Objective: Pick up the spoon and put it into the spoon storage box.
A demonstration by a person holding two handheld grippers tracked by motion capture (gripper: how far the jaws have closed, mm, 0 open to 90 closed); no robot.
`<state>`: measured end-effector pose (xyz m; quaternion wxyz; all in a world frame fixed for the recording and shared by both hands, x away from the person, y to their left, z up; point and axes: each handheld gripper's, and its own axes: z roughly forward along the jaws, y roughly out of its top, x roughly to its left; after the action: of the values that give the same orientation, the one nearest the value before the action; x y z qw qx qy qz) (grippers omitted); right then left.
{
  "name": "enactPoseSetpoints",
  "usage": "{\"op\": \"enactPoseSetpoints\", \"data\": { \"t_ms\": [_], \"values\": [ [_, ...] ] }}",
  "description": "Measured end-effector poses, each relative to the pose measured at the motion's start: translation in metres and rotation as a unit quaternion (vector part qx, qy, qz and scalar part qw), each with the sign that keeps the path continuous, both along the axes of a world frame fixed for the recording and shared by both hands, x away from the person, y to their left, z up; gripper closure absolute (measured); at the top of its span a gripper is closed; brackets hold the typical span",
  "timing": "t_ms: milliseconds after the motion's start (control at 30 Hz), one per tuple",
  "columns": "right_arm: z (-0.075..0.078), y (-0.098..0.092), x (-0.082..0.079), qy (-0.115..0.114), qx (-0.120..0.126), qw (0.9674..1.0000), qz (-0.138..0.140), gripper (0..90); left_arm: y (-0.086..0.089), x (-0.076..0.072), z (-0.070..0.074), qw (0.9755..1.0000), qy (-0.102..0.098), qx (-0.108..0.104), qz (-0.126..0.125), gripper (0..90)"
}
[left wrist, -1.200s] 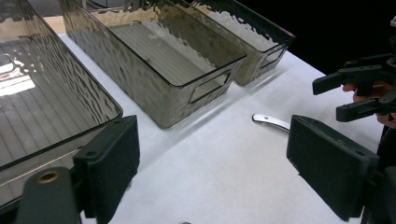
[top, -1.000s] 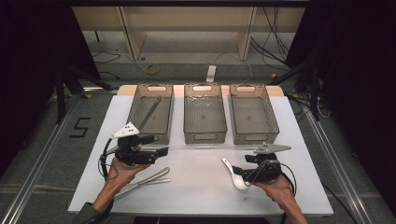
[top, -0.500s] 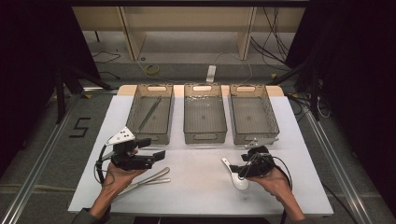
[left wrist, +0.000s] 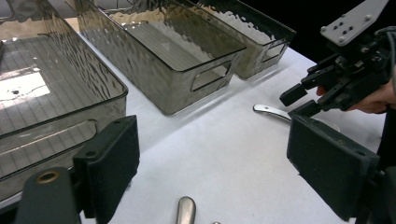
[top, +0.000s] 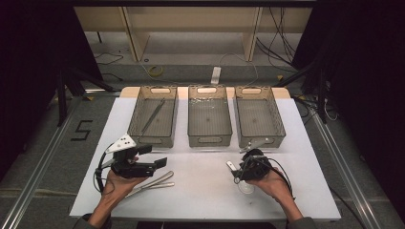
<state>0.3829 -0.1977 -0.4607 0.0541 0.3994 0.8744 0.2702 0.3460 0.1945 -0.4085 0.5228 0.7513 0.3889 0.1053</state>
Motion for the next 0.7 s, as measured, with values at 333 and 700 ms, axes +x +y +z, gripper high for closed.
{"op": "enactPoseSetpoints", "data": {
  "t_ms": [333,700],
  "values": [
    [-0.006,0.006,0.001,0.014,-0.023,0.9996,0.007,64.2,-0.004,-0.001,0.0,0.9999,-0.003,0.01,-0.008,16.8],
    [-0.006,0.011,0.0,0.011,-0.035,0.9993,0.01,74.2,-0.003,-0.001,0.0,0.9998,-0.006,0.016,-0.008,17.2]
  ]
}}
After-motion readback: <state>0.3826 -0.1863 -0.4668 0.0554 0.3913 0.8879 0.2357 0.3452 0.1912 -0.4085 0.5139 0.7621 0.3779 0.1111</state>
